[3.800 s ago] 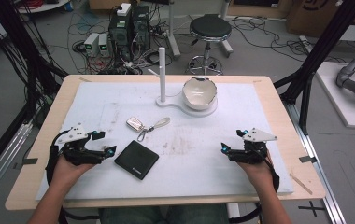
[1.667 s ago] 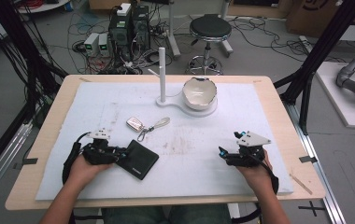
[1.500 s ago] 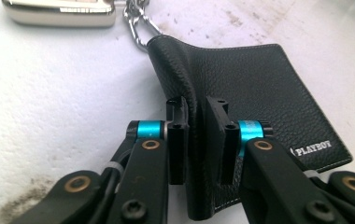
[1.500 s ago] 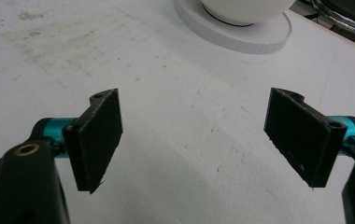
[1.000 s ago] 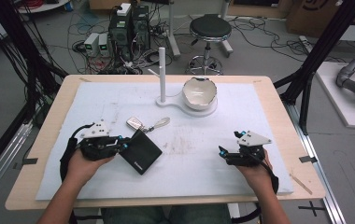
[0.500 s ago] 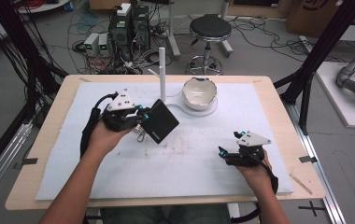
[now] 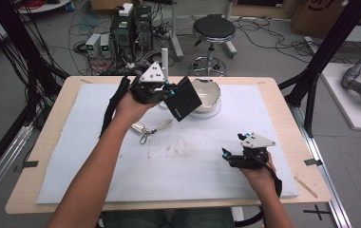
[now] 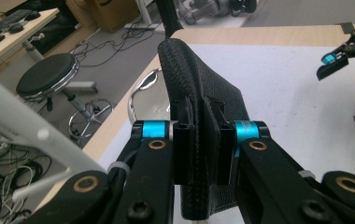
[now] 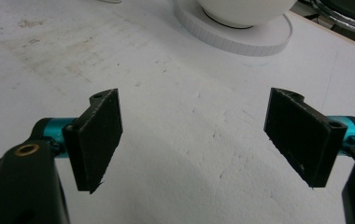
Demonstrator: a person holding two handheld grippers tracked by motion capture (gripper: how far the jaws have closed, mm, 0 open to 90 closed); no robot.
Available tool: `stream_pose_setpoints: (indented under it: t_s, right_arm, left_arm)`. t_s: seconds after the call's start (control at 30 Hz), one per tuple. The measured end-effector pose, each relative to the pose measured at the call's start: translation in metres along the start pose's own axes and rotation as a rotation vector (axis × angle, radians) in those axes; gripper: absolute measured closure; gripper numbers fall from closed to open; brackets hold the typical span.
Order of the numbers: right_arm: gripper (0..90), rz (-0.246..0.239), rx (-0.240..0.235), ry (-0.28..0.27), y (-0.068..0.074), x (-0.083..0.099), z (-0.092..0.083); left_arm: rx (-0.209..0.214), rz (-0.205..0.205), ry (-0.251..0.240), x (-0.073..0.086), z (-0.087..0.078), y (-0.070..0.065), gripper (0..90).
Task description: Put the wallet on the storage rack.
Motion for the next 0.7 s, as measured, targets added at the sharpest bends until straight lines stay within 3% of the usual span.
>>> stream_pose_setpoints:
  t_s: [0.17,0.33,0.7]
  right_arm:
    - [19.7,-0.015,-0.003,-0.018,0.004,-0.004,-0.004]
    - [19.7,-0.020,-0.002,-0.027,0.006,-0.007,-0.007]
    - [19.7,0.003,0.007,-0.031,-0.001,0.000,-0.012]
  left_arm:
    - [0.005,0.020,-0.017,-0.013,0.018,0.010,82.4]
    - [-0.012,0.031,0.000,-0.021,0.038,0.020,82.4]
    - [-0.018,0.032,0.031,-0.034,0.088,0.026,82.4]
Point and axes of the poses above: each handheld gripper's, and its own axes: z roughly forward along the jaws, x roughly out of its underside, y roughly to its left, the point moved 8 cm from there along z, roughly forward along the jaws, and after that the axes turned 5 degrees about -x, right-handed, at the moved point
